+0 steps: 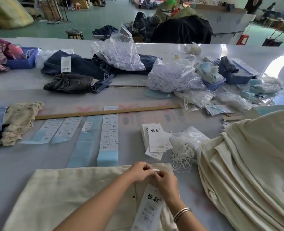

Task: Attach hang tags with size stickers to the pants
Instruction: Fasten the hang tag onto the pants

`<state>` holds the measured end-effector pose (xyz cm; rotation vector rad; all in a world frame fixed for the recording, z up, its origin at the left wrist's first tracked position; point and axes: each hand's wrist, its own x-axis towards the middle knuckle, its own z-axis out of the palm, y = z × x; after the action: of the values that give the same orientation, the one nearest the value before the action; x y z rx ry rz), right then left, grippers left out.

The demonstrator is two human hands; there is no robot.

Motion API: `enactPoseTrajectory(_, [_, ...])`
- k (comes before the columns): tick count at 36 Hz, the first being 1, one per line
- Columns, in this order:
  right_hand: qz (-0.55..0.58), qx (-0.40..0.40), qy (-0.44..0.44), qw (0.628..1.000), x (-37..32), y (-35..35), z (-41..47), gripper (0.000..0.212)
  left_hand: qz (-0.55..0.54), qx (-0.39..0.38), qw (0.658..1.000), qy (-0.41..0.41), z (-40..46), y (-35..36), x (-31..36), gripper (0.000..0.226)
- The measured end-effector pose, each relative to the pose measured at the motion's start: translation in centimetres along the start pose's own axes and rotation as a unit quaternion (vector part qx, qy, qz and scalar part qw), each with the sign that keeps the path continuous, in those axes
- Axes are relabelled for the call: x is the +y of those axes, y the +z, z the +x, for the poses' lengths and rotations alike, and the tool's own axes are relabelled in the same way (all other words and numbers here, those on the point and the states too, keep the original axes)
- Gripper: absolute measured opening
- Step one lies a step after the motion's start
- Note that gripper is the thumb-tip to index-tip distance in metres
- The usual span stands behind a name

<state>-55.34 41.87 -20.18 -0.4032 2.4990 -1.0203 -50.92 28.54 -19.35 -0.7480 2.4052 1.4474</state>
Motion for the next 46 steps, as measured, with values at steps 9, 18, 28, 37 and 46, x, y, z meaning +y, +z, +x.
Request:
enactPoseTrajectory(9, [-0.054,-0.010,0.004,0.998,0.3,0.0,0.5,0.033,-0.020,-0.002,0.998,0.058,-1.0,0.6,-0.8,0.007])
enactPoseTrajectory(18, [0.034,0.037,-0.042,0.998,0.9,1.0,-0.8,0.035,-0.060,-0.014,0.996,0.065,-1.4,-0.4,-0.7,0.029])
enactPoseTrajectory(28, [0.028,0.036,-0.058,0.997,1.5,0.3,-1.3,0.019,-0.052,0.000,0.993,0.108,-1.3,0.2,-0.9,0.025])
enactPoseTrajectory(37, [0.009,-0.046,-0.075,0.996,0.7,-1.0,-1.1,0.026,0.000,0.009,0.993,0.118,-1.4,-0.4,-0.6,0.014])
enactPoseTrajectory(46, [0.375,-0.148,0.082,0.911,0.7,-4.6,-1.0,0.017,-0.078,0.075,0.994,0.021,-1.5,1.1,-0.4,0.014])
